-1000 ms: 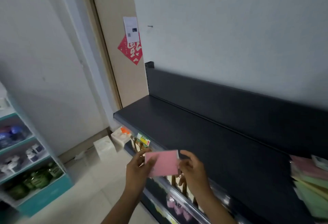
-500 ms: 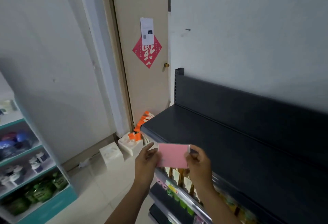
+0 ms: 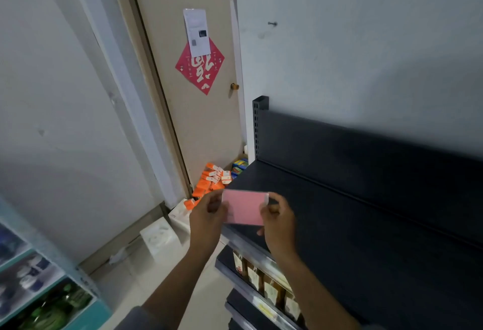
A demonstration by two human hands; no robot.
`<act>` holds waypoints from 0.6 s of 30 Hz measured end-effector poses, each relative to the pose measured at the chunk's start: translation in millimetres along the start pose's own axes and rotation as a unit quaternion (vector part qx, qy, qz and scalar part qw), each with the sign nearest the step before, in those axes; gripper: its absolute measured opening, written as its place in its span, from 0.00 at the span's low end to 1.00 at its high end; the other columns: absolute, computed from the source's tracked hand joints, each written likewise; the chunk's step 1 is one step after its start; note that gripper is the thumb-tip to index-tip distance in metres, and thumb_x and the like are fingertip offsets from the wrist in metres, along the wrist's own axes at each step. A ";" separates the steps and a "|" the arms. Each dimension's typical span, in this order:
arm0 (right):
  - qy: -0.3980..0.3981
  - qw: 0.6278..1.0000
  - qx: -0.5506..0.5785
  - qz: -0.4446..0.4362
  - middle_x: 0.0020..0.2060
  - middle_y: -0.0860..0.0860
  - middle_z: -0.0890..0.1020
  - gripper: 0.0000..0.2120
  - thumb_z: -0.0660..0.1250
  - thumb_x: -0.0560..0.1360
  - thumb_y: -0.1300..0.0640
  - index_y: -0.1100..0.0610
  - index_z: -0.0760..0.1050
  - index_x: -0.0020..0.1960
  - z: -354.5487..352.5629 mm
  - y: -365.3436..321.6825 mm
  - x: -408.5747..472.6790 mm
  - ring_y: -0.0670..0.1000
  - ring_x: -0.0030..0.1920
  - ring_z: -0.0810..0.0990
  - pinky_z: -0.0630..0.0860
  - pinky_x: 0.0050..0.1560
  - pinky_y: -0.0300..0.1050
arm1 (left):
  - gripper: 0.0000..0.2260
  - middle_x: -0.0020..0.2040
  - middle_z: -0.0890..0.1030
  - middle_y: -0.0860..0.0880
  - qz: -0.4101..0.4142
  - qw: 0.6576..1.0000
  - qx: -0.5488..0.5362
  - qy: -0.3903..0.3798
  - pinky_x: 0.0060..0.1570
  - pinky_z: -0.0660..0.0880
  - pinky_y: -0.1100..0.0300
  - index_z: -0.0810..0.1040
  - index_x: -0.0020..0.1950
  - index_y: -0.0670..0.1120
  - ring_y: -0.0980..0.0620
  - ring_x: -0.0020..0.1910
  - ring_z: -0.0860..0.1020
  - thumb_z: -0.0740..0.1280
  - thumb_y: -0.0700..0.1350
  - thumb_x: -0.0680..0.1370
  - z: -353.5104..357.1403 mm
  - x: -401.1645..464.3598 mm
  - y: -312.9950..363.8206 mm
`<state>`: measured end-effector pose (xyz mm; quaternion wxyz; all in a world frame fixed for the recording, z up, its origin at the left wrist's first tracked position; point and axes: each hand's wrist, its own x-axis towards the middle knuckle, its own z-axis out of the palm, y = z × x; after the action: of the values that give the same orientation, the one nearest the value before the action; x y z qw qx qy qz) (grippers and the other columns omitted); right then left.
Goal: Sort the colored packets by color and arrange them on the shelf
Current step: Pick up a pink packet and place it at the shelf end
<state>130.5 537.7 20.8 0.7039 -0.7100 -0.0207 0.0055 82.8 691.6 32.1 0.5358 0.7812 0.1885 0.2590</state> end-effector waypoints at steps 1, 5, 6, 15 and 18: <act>0.003 1.000 -0.006 -0.003 0.51 0.52 0.80 0.12 0.65 0.81 0.58 0.49 0.72 0.63 5.8 0.0 12.5 0.52 0.47 0.82 0.78 0.28 0.38 | 0.14 0.58 0.82 0.52 0.002 1.000 0.009 -0.002 0.49 0.81 0.60 0.79 0.66 0.48 0.51 0.56 0.80 0.69 0.43 0.81 2.9 14.1 -0.7; 0.012 0.999 -0.035 -0.015 0.48 0.50 0.81 0.16 0.65 0.80 0.61 0.50 0.73 0.67 21.7 5.0 54.6 0.51 0.47 0.82 0.79 0.29 0.39 | 0.16 0.62 0.81 0.50 0.024 0.998 0.050 -0.016 0.44 0.73 0.72 0.77 0.69 0.47 0.52 0.58 0.79 0.68 0.42 0.81 15.0 58.0 -7.3; 0.018 0.999 -0.049 -0.015 0.48 0.50 0.81 0.18 0.65 0.80 0.62 0.50 0.73 0.68 24.4 7.5 62.9 0.52 0.48 0.83 0.82 0.33 0.43 | 0.17 0.63 0.80 0.49 0.026 0.997 0.064 -0.022 0.42 0.72 0.74 0.77 0.70 0.47 0.51 0.58 0.78 0.68 0.40 0.81 19.2 66.5 -9.1; 0.083 0.985 -0.140 -0.055 0.55 0.51 0.82 0.22 0.59 0.77 0.69 0.56 0.75 0.68 37.7 18.7 135.9 0.49 0.53 0.80 0.70 0.38 0.21 | 0.18 0.55 0.80 0.55 0.052 0.993 0.051 -0.094 0.47 0.77 0.69 0.80 0.65 0.47 0.56 0.51 0.79 0.66 0.33 0.78 67.3 149.1 -27.8; 0.105 0.984 -0.138 -0.041 0.54 0.52 0.84 0.25 0.59 0.75 0.70 0.53 0.75 0.68 50.6 28.7 161.2 0.51 0.54 0.82 0.77 0.43 0.31 | 0.21 0.57 0.80 0.52 0.035 0.989 0.050 -0.134 0.52 0.77 0.62 0.78 0.68 0.45 0.53 0.54 0.79 0.65 0.31 0.77 82.7 181.0 -36.0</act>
<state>290.3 594.0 -4.9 0.5968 -0.7957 0.0239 -0.1005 276.2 746.8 11.0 0.5074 0.8406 0.0998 0.1612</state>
